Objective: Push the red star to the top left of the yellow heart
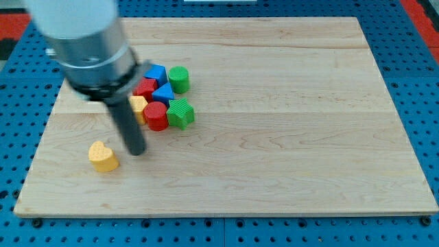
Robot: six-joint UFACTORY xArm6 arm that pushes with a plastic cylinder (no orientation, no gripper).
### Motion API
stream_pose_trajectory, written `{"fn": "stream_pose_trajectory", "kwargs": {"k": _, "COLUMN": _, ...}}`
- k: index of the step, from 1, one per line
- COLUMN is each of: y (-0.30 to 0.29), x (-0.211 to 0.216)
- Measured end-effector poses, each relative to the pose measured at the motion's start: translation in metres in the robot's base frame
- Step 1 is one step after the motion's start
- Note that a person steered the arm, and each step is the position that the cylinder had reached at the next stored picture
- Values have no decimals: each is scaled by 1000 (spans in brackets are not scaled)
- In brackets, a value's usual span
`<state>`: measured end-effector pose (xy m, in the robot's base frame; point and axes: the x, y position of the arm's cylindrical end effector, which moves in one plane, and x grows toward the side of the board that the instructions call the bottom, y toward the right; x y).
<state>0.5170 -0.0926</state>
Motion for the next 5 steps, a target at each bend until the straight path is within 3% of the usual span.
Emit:
{"fn": "stream_pose_trajectory", "kwargs": {"k": 1, "y": 93, "x": -47}}
{"fn": "stream_pose_trajectory", "kwargs": {"k": 2, "y": 89, "x": -139}}
{"fn": "stream_pose_trajectory", "kwargs": {"k": 3, "y": 54, "x": -200}}
{"fn": "stream_pose_trajectory", "kwargs": {"k": 4, "y": 37, "x": -201}}
{"fn": "stream_pose_trajectory", "kwargs": {"k": 5, "y": 6, "x": -170}}
